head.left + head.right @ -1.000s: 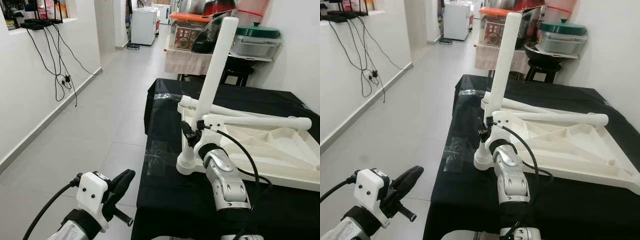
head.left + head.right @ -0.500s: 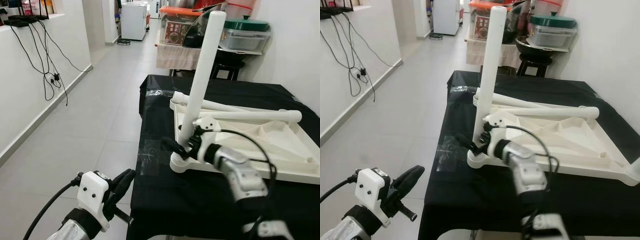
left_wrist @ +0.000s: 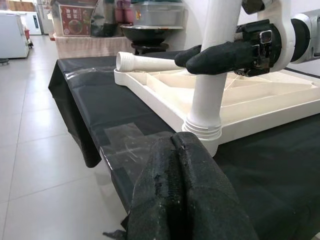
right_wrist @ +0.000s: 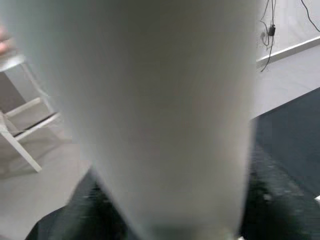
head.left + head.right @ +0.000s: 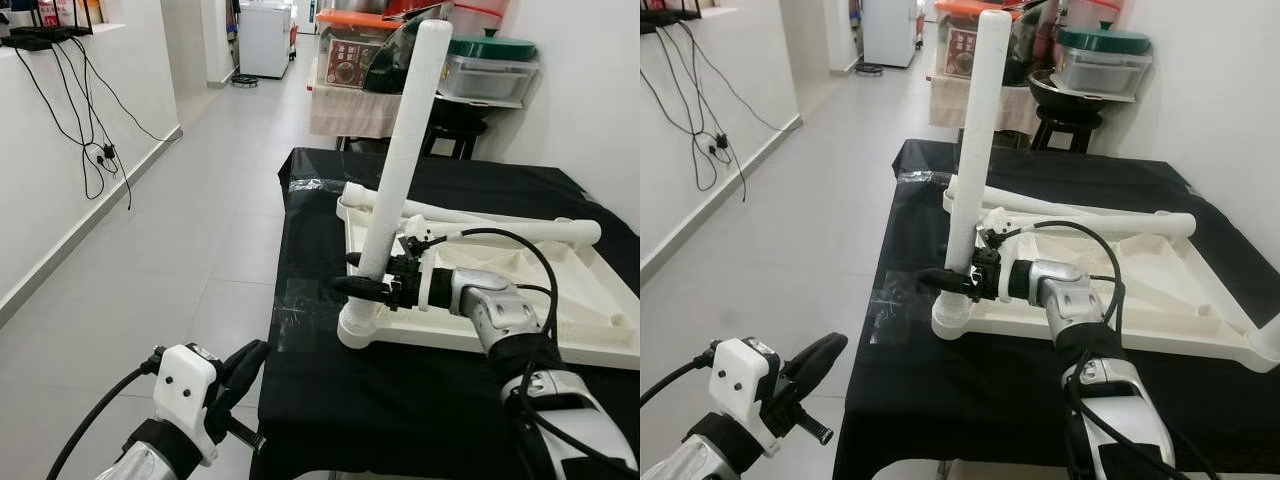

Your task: Building children table

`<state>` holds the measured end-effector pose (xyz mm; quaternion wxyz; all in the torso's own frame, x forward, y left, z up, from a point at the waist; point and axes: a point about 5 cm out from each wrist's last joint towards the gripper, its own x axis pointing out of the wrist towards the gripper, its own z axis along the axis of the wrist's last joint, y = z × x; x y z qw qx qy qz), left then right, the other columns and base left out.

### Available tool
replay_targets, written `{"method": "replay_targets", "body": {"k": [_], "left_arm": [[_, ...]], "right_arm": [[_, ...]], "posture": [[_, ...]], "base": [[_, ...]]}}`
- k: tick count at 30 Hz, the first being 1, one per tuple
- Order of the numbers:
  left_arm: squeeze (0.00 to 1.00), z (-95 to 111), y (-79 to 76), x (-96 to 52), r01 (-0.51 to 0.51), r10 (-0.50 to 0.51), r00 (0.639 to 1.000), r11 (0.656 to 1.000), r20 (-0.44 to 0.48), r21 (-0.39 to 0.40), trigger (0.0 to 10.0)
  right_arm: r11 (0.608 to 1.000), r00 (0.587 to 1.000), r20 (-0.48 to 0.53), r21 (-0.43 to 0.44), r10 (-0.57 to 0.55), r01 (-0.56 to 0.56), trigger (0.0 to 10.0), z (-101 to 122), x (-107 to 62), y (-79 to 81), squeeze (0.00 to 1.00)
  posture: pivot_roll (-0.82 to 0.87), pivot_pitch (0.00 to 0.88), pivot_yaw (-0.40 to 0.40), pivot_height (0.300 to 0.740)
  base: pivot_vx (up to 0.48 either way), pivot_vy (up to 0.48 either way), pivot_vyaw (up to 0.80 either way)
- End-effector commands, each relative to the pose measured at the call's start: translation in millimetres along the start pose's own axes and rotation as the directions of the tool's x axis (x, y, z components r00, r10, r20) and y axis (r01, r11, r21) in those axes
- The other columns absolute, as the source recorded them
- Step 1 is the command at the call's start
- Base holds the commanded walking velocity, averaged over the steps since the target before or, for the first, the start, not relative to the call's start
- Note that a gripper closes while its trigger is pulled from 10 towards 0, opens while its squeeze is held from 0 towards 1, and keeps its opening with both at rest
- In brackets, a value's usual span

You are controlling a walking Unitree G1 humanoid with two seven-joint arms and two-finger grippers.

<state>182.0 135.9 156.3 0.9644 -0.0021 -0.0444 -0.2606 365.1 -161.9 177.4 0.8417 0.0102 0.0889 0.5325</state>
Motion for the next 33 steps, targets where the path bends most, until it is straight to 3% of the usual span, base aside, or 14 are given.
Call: {"method": "replay_targets", "body": {"k": [1,12,13,15,17,18,20,25,27,28,29,31,32,33], "left_arm": [[0.0,-1,-0.5,0.1,-0.001,0.001,1.0,1.0,-0.01,-0.001,10.0],[0.0,0,-0.7,-0.2,-0.002,0.002,1.0,1.0,-0.008,-0.001,10.0],[0.0,0,-0.5,-1.0,-0.002,0.002,1.0,1.0,-0.009,0.0,10.0],[0.0,0,0.1,-2.1,-0.003,0.003,1.0,1.0,-0.009,0.0,10.0],[0.0,1,1.0,-2.1,-0.003,0.003,1.0,1.0,-0.01,0.0,10.0],[0.0,1,1.6,-1.9,-0.004,0.004,1.0,1.0,-0.01,0.0,10.0],[0.0,1,1.6,-1.9,-0.004,0.004,1.0,1.0,-0.01,0.0,10.0],[0.0,0,1.9,1.8,0.001,-0.001,1.0,1.0,-0.008,-0.001,10.0],[0.0,0,2.4,2.5,-0.007,0.007,1.0,1.0,-0.004,-0.001,10.0],[0.0,0,2.7,2.6,-0.009,0.009,1.0,1.0,-0.003,-0.001,10.0],[0.0,0,2.9,2.7,-0.008,0.008,1.0,1.0,-0.003,-0.001,10.0],[0.0,0,2.9,2.7,-0.008,0.008,1.0,1.0,-0.003,-0.001,10.0],[0.0,0,3.1,2.5,-0.006,0.006,1.0,1.0,-0.004,-0.003,10.0],[0.0,-1,3.2,2.5,-0.005,0.005,1.0,1.0,-0.004,-0.003,10.0]], "right_arm": [[0.999,0.999,0.023,0.0,0.047,-0.047,0.0,1,4.1,1.1,0.0],[0.936,0.939,0.032,-0.073,-0.343,0.345,0.0,-5,2.2,-10.4,0.0],[0.75,0.747,0.089,-0.001,-0.659,0.662,0.0,-11,0.8,-10.5,0.0],[0.356,0.348,0.079,0.125,-0.934,0.926,0.0,-22,-20.0,-6.4,0.0],[0.358,0.348,0.09,0.134,-0.933,0.924,0.0,-28,-14.9,11.8,0.0],[0.427,0.415,0.11,0.126,-0.903,0.896,0.0,-29,-7.3,24.9,0.0],[0.427,0.415,0.11,0.126,-0.903,0.896,0.0,-29,-7.3,24.9,0.0],[0.54,0.531,0.118,0.067,-0.839,0.839,0.0,-31,9.8,25.1,0.0],[0.547,0.541,0.107,0.032,-0.834,0.837,10.0,-31,12.1,24.7,0.0],[0.552,0.547,0.106,0.029,-0.831,0.833,10.0,-31,12.8,25.9,0.0],[0.568,0.562,0.112,0.034,-0.82,0.822,10.0,-30,13.4,27.0,0.25],[0.568,0.562,0.112,0.034,-0.82,0.822,10.0,-30,13.4,27.0,0.25],[0.608,0.6,0.109,0.079,-0.793,0.79,10.0,-26,17.3,29.2,1.0],[0.618,0.61,0.102,0.099,-0.786,0.78,10.0,-25,19.0,31.2,1.0]], "posture": [[0.05,0.0,-0.102,0.74],[0.04,0.005,-0.107,0.74],[0.05,0.01,-0.118,0.74],[0.04,0.009,-0.114,0.74],[0.02,0.026,-0.076,0.74],[0.02,0.026,-0.076,0.74],[0.02,0.026,-0.076,0.74],[0.02,0.001,-0.092,0.74],[0.02,0.0,-0.095,0.74],[0.02,0.0,-0.094,0.74],[0.02,0.0,-0.092,0.74],[0.02,0.0,-0.092,0.74],[0.03,0.0,-0.094,0.74],[0.03,0.0,-0.094,0.74]], "base": [[0.0,0.0,0.0],[0.0,0.0,0.0],[0.0,0.0,0.0],[0.0,0.0,0.0],[0.0,0.0,0.0],[0.0,0.0,0.0],[0.0,0.0,0.0],[0.0,0.0,0.0],[0.0,0.0,0.0],[0.0,0.0,0.0],[0.0,0.0,0.0],[0.0,0.0,0.0],[0.0,0.0,0.0],[0.0,0.0,0.0]]}}
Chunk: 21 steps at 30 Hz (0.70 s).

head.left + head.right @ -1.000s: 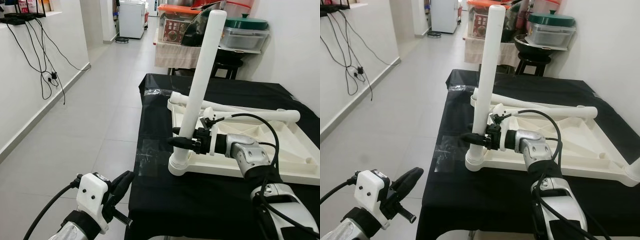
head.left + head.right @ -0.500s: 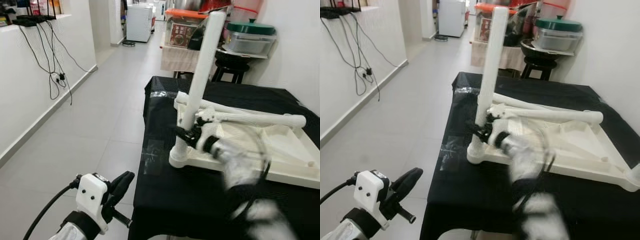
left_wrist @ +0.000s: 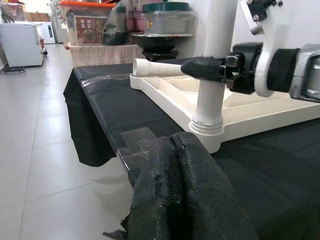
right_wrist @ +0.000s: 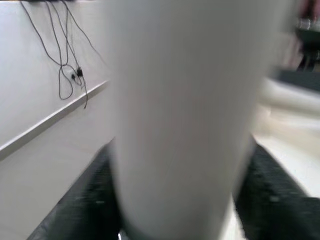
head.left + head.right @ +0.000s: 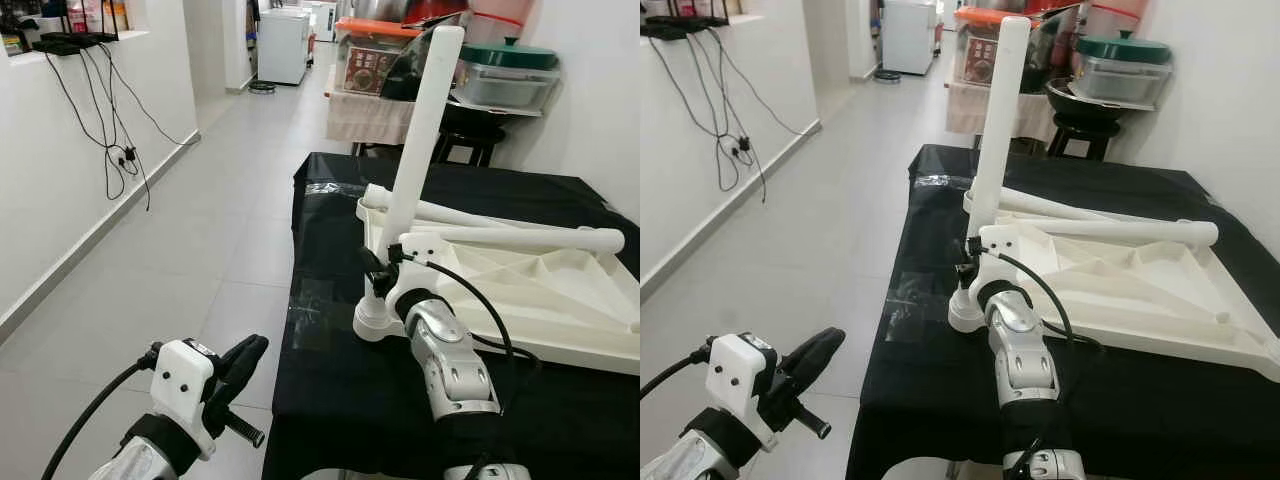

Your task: Building children table

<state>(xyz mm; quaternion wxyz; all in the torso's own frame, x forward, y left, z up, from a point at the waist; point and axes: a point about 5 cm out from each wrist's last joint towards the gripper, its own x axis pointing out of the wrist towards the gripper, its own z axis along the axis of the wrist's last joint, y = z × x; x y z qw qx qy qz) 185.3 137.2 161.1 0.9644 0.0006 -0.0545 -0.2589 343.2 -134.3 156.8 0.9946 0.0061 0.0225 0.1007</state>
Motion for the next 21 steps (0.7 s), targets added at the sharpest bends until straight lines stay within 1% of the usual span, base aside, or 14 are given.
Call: {"method": "replay_targets", "body": {"k": [1,3,5,6,7,9,10,11,12,15,18,19,20,21], "left_arm": [[0.0,-5,0.2,-0.2,-0.002,0.002,1.0,1.0,-0.023,-0.014,10.0],[0.0,-5,0.2,-0.1,-0.002,0.001,1.0,1.0,-0.023,-0.014,10.0],[0.0,-5,0.4,0.4,-0.003,0.003,1.0,1.0,-0.023,-0.013,10.0],[0.0,-6,0.4,0.8,-0.004,0.004,1.0,1.0,-0.024,-0.013,10.0],[0.0,-6,0.4,0.8,-0.004,0.004,1.0,1.0,-0.024,-0.013,10.0],[0.0,-6,0.2,1.4,-0.004,0.004,1.0,1.0,-0.024,-0.013,10.0],[0.0,-6,0.2,1.4,-0.004,0.004,1.0,1.0,-0.024,-0.013,10.0],[0.0,-7,0.1,1.4,-0.004,0.004,1.0,1.0,-0.025,-0.013,10.0],[0.0,-7,-0.1,1.4,-0.004,0.004,1.0,1.0,-0.026,-0.013,10.0],[0.0,-7,-0.5,0.9,-0.005,0.005,1.0,1.0,-0.028,-0.013,10.0],[0.0,-8,-1.1,0.2,-0.005,0.005,1.0,1.0,-0.03,-0.013,10.0],[0.0,-8,-1.1,0.2,-0.005,0.005,1.0,1.0,-0.03,-0.013,10.0],[0.0,-8,-1.4,-0.1,-0.004,0.004,1.0,1.0,-0.031,-0.014,10.0],[0.0,-8,-1.4,-0.1,-0.004,0.004,1.0,1.0,-0.031,-0.014,10.0]], "right_arm": [[0.999,0.999,-0.029,0.042,0.015,-0.014,10.0,-3,-1.6,1.4,1.0],[0.997,0.998,-0.04,0.065,0.046,-0.043,10.0,-1,-2.2,4.4,1.0],[0.961,0.961,-0.023,0.033,0.275,-0.274,10.0,7,2.4,11.7,1.0],[0.911,0.91,-0.047,0.018,0.412,-0.412,10.0,7,5.2,9.8,0.0],[0.911,0.91,-0.047,0.018,0.412,-0.412,10.0,7,5.2,9.8,0.0],[0.829,0.828,-0.065,-0.001,0.558,-0.559,10.0,7,7.9,2.6,0.0],[0.829,0.828,-0.065,-0.001,0.558,-0.559,10.0,7,7.9,2.6,0.0],[0.798,0.795,-0.087,-0.001,0.6,-0.603,10.0,8,12.0,-5.1,0.0],[0.789,0.785,-0.094,0.001,0.612,-0.615,10.0,10,16.5,-11.9,0.0],[0.773,0.767,-0.103,0.029,0.633,-0.634,10.0,16,22.4,-20.5,0.0],[0.735,0.726,-0.116,0.077,0.678,-0.674,10.0,19,23.4,-23.3,0.0],[0.735,0.726,-0.116,0.077,0.678,-0.674,10.0,19,23.4,-23.3,0.0],[0.714,0.704,-0.118,0.098,0.7,-0.693,3.8,19,23.3,-22.7,0.0],[0.714,0.704,-0.118,0.098,0.7,-0.693,3.8,19,23.3,-22.7,0.0]], "posture": [[0.03,0.0,-0.094,0.74],[0.03,0.0,-0.096,0.74],[0.03,0.0,-0.097,0.74],[0.04,0.0,-0.099,0.74],[0.04,0.0,-0.099,0.74],[0.04,0.0,-0.101,0.74],[0.04,0.0,-0.101,0.74],[0.04,0.0,-0.105,0.74],[0.05,0.0,-0.107,0.74],[0.05,0.0,-0.105,0.74],[0.05,0.0,-0.104,0.74],[0.05,0.0,-0.104,0.74],[0.05,0.0,-0.105,0.74],[0.05,0.0,-0.105,0.74]], "base": [[0.0,0.0,0.0],[0.0,0.0,0.0],[0.0,0.0,0.0],[0.0,0.0,0.0],[0.0,0.0,0.0],[0.0,0.0,0.0],[0.0,0.0,0.0],[0.0,0.0,0.0],[0.0,0.0,0.0],[0.0,0.0,0.0],[0.0,0.0,0.0],[0.0,0.0,0.0],[0.0,0.0,0.0],[0.0,0.0,0.0]]}}
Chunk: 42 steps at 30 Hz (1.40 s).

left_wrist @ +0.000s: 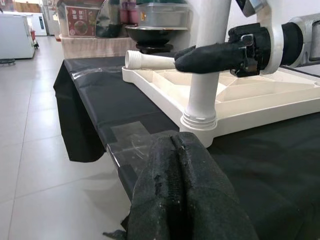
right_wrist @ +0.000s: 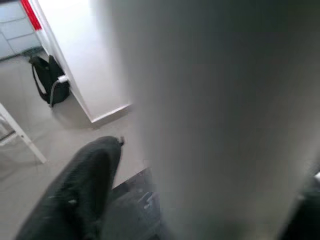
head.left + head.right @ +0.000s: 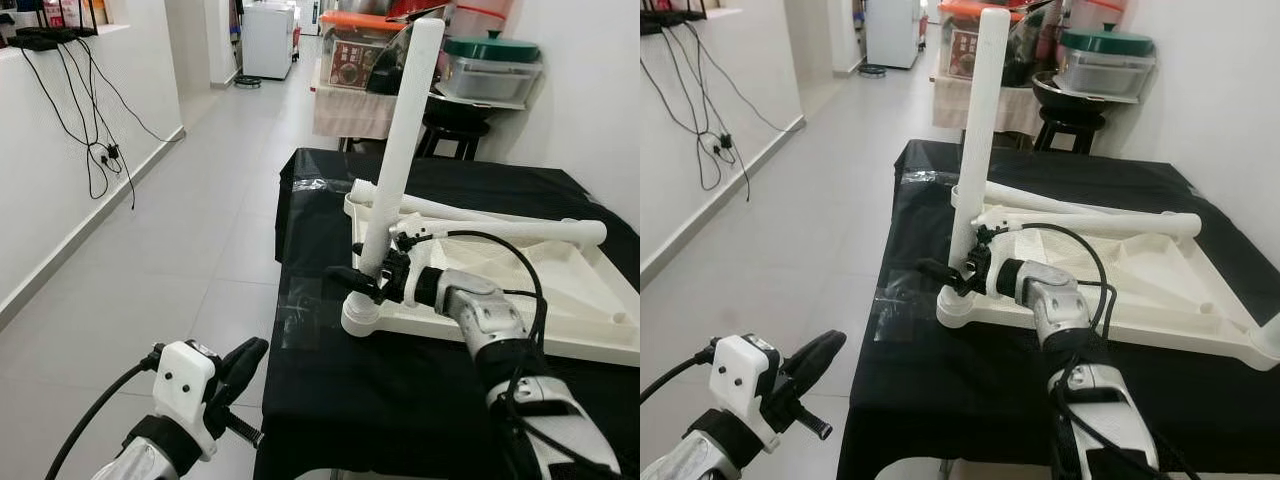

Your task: Building children table

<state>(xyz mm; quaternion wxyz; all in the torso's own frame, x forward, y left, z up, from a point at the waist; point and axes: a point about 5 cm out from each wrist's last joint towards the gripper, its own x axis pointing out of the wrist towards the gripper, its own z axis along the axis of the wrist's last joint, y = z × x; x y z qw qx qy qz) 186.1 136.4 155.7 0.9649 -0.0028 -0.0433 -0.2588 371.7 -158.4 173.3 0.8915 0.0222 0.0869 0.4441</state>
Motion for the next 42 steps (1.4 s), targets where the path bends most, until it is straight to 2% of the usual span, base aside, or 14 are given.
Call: {"method": "replay_targets", "body": {"k": [1,11,20,22,23,24,26,27,37,38,39,40,41,42], "left_arm": [[0.0,-2,-1.5,-0.9,-0.003,0.003,1.0,1.0,-0.011,-0.002,10.0],[0.0,-2,-2.5,-0.9,-0.003,0.003,1.0,1.0,-0.009,-0.004,10.0],[0.0,-1,-2.6,-0.5,-0.005,0.005,1.0,1.0,-0.005,-0.002,10.0],[0.0,-1,-2.6,-1.0,-0.005,0.005,1.0,1.0,-0.004,-0.001,10.0],[0.0,0,-1.9,-2.5,-0.006,0.006,1.0,1.0,-0.004,-0.001,10.0],[0.0,1,-0.8,-3.3,-0.007,0.007,1.0,1.0,-0.004,-0.001,10.0],[0.0,1,-0.8,-3.3,-0.007,0.007,1.0,1.0,-0.004,-0.001,10.0],[0.0,1,-0.1,-3.7,-0.009,0.009,1.0,1.0,-0.005,-0.001,10.0],[0.0,-1,0.9,0.0,-0.013,0.013,1.0,1.0,-0.004,-0.004,10.0],[0.0,-1,1.3,0.3,-0.016,0.016,1.0,1.0,-0.003,-0.002,10.0],[0.0,-1,1.6,0.5,-0.017,0.017,1.0,1.0,-0.002,-0.002,10.0],[0.0,-1,1.8,0.6,-0.016,0.016,1.0,1.0,-0.002,-0.002,10.0],[0.0,-1,1.7,0.5,-0.015,0.015,1.0,1.0,-0.002,-0.003,10.0],[0.0,0,1.4,0.5,-0.014,0.014,1.0,1.0,-0.003,-0.004,10.0]], "right_arm": [[0.996,0.996,-0.016,0.028,0.082,-0.082,0.0,0,5.3,5.3,0.0],[0.995,0.995,0.03,0.045,0.091,-0.092,0.0,1,2.0,1.0,0.0],[0.989,0.988,0.047,-0.026,-0.147,0.149,0.0,0,0.8,-10.9,0.0],[0.967,0.966,0.055,-0.024,-0.251,0.253,0.0,-1,0.0,-14.3,0.0],[0.817,0.81,0.107,0.038,-0.576,0.576,0.0,-7,-4.7,-13.9,0.0],[0.72,0.713,0.111,0.049,-0.692,0.692,0.0,-23,-5.1,12.7,0.0],[0.72,0.713,0.111,0.049,-0.692,0.692,0.0,-23,-5.1,12.7,0.0],[0.656,0.648,0.108,0.064,-0.754,0.752,0.0,-32,-10.0,31.7,0.0],[0.637,0.627,0.134,0.04,-0.767,0.77,0.0,-31,-8.1,33.5,0.0],[0.622,0.614,0.127,0.032,-0.779,0.782,3.7,-31,-8.5,33.3,0.0],[0.611,0.605,0.116,0.028,-0.788,0.791,10.0,-31,-8.7,33.1,0.0],[0.616,0.609,0.113,0.03,-0.785,0.787,10.0,-30,-8.5,32.9,0.22],[0.606,0.6,0.107,0.034,-0.793,0.794,10.0,-29,-9.2,36.3,0.22],[0.632,0.626,0.104,0.053,-0.773,0.773,10.0,-27,-8.1,38.8,1.0]], "posture": [[0.05,0.0,-0.107,0.74],[0.04,0.0,-0.106,0.74],[0.05,0.0,-0.119,0.74],[0.05,0.0,-0.119,0.74],[0.03,0.003,-0.128,0.74],[0.03,0.015,-0.103,0.74],[0.03,0.015,-0.103,0.74],[0.02,0.001,-0.085,0.74],[0.03,0.0,-0.108,0.74],[0.03,0.0,-0.11,0.74],[0.03,0.0,-0.108,0.74],[0.03,0.0,-0.106,0.74],[0.03,0.0,-0.106,0.74],[0.03,0.0,-0.106,0.74]], "base": [[0.0,0.0,0.0],[0.0,0.0,0.0],[0.0,0.0,0.0],[0.0,0.0,0.0],[0.0,0.0,0.0],[0.0,0.0,0.0],[0.0,0.0,0.0],[0.0,0.0,0.0],[0.0,0.0,0.0],[0.0,0.0,0.0],[0.0,0.0,0.0],[0.0,0.0,0.0],[0.0,0.0,0.0],[0.0,0.0,0.0]]}}
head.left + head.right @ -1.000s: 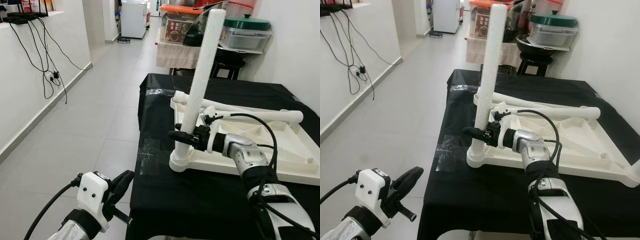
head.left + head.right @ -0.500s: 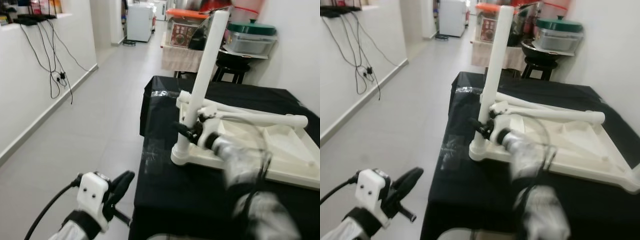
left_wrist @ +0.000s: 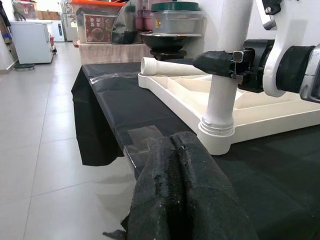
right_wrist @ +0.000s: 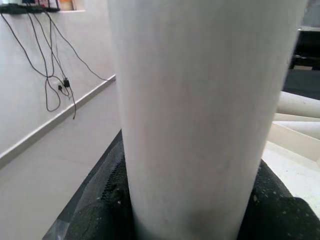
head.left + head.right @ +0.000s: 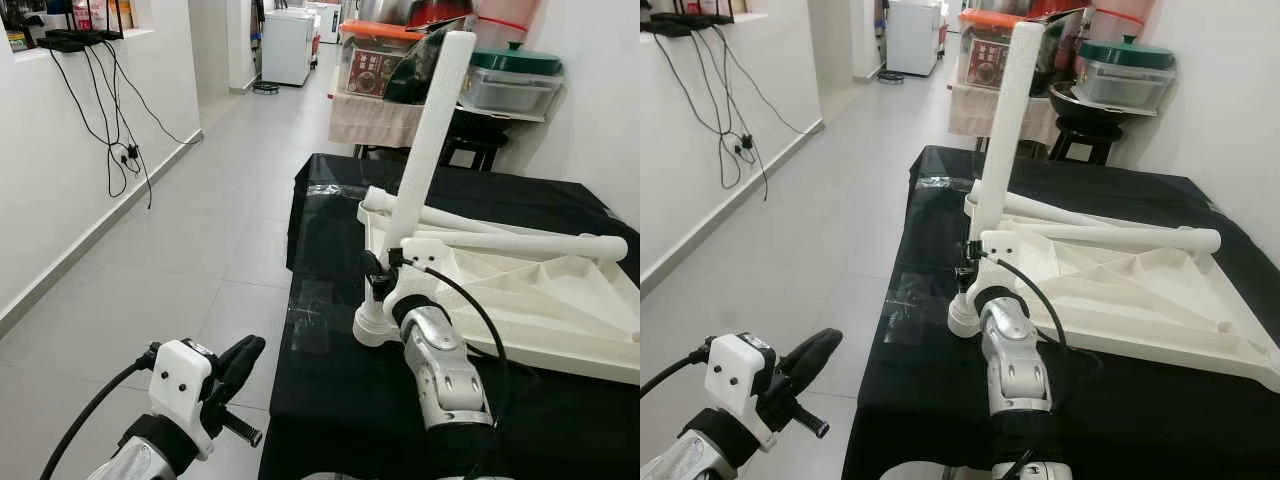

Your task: Building children table

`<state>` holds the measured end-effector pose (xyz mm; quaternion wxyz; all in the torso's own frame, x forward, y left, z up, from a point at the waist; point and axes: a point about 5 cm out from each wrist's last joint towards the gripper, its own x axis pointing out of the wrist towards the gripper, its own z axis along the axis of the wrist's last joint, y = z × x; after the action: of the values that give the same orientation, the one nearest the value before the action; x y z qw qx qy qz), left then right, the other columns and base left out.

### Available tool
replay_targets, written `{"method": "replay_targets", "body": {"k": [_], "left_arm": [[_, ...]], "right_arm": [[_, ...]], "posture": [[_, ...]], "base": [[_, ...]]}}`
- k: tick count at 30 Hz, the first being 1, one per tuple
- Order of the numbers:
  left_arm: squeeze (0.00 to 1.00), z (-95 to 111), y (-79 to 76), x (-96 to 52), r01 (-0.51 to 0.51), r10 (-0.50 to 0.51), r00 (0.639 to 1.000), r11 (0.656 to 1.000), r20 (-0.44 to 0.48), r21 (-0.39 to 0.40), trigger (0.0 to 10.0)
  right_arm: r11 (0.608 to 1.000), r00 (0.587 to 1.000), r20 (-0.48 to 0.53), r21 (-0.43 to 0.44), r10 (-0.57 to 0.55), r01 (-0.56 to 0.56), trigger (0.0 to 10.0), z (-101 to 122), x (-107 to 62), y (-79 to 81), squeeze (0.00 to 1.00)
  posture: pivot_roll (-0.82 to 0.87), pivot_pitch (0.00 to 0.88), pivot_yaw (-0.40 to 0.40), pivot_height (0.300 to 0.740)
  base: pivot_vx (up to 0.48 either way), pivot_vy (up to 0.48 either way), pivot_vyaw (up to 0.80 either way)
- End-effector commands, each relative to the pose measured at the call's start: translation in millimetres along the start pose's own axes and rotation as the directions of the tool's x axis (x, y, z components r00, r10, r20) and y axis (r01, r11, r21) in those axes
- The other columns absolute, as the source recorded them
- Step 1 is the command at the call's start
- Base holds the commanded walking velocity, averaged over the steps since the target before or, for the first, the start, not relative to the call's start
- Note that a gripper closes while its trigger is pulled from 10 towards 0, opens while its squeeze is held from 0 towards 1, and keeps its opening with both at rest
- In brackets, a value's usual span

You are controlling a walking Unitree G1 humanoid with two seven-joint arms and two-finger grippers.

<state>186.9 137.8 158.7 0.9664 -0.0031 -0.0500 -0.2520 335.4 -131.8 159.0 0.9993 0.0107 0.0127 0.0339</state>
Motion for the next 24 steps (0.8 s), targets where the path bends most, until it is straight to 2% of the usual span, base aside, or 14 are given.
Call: {"method": "replay_targets", "body": {"k": [1,5,7,8,9,10,11,13,15,17,18,19,21,24], "left_arm": [[0.0,-3,-0.3,0.2,0.0,0.0,1.0,1.0,-0.016,-0.007,10.0],[0.0,-3,-0.8,0.7,0.002,-0.002,1.0,1.0,-0.016,-0.008,10.0],[0.0,-4,-0.8,1.3,0.002,-0.002,1.0,1.0,-0.016,-0.009,10.0],[0.0,-4,-0.9,1.7,0.002,-0.002,1.0,1.0,-0.016,-0.009,10.0],[0.0,-4,-0.9,1.7,0.002,-0.002,1.0,1.0,-0.016,-0.009,10.0],[0.0,-4,-1.0,2.0,0.002,-0.002,1.0,1.0,-0.016,-0.009,10.0],[0.0,-4,-1.0,2.2,0.002,-0.002,1.0,1.0,-0.017,-0.009,10.0],[0.0,-4,-1.0,2.2,0.002,-0.002,1.0,1.0,-0.017,-0.009,10.0],[0.0,-5,-1.1,2.3,0.001,-0.002,1.0,1.0,-0.019,-0.008,10.0],[0.0,-5,-1.2,2.3,0.001,-0.001,1.0,1.0,-0.02,-0.008,10.0],[0.0,-5,-1.5,2.2,0.001,-0.002,1.0,1.0,-0.021,-0.009,10.0],[0.0,-5,-1.5,2.2,0.001,-0.002,1.0,1.0,-0.021,-0.009,10.0],[0.0,-6,-2.1,1.8,0.002,-0.002,1.0,1.0,-0.023,-0.01,10.0],[0.0,-6,-2.1,1.4,0.002,-0.002,1.0,1.0,-0.024,-0.011,10.0]], "right_arm": [[0.999,0.998,-0.047,0.0,-0.035,0.035,10.0,-6,-4.3,-10.3,1.0],[0.991,0.99,-0.071,0.063,0.118,-0.114,10.0,-1,0.7,-6.0,1.0],[0.957,0.959,0.0,0.052,0.285,-0.285,10.0,13,12.7,-7.9,1.0],[0.907,0.908,-0.005,0.045,0.418,-0.418,10.0,14,18.0,-7.8,0.15],[0.907,0.908,-0.005,0.045,0.418,-0.418,10.0,14,18.0,-7.8,0.15],[0.859,0.859,-0.015,0.042,0.512,-0.511,10.0,14,20.1,-7.2,0.02],[0.798,0.797,-0.034,0.062,0.602,-0.6,10.0,13,21.6,-6.6,0.0],[0.798,0.797,-0.034,0.062,0.602,-0.6,10.0,13,21.6,-6.6,0.0],[0.688,0.69,-0.031,0.119,0.723,-0.715,10.0,18,27.4,-8.9,0.0],[0.658,0.663,-0.025,0.153,0.748,-0.737,10.0,20,29.9,-10.0,0.0],[0.604,0.605,-0.044,0.151,0.795,-0.783,10.0,21,29.4,-11.2,0.0],[0.604,0.605,-0.044,0.151,0.795,-0.783,10.0,21,29.4,-11.2,0.0],[0.56,0.554,-0.081,0.141,0.828,-0.816,10.0,23,30.9,-17.4,0.0],[0.585,0.595,-0.026,0.223,0.803,-0.78,10.0,29,38.0,-27.4,0.0]], "posture": [[0.03,0.0,-0.106,0.74],[0.03,0.0,-0.106,0.74],[0.03,0.0,-0.106,0.74],[0.03,0.0,-0.105,0.74],[0.03,0.0,-0.105,0.74],[0.03,0.0,-0.105,0.74],[0.04,0.0,-0.107,0.74],[0.04,0.0,-0.107,0.74],[0.05,0.0,-0.109,0.74],[0.06,0.0,-0.11,0.74],[0.06,0.0,-0.11,0.74],[0.06,0.0,-0.11,0.74],[0.06,0.0,-0.112,0.74],[0.06,0.0,-0.111,0.74]], "base": [[0.0,0.0,0.0],[0.0,0.0,0.0],[0.0,0.0,0.0],[0.0,0.0,0.0],[0.0,0.0,0.0],[0.0,0.0,0.0],[0.0,0.0,0.0],[0.0,0.0,0.0],[0.0,0.0,0.0],[0.0,0.0,0.0],[0.0,0.0,0.0],[0.0,0.0,0.0],[0.0,0.0,0.0],[0.0,0.0,0.0]]}}
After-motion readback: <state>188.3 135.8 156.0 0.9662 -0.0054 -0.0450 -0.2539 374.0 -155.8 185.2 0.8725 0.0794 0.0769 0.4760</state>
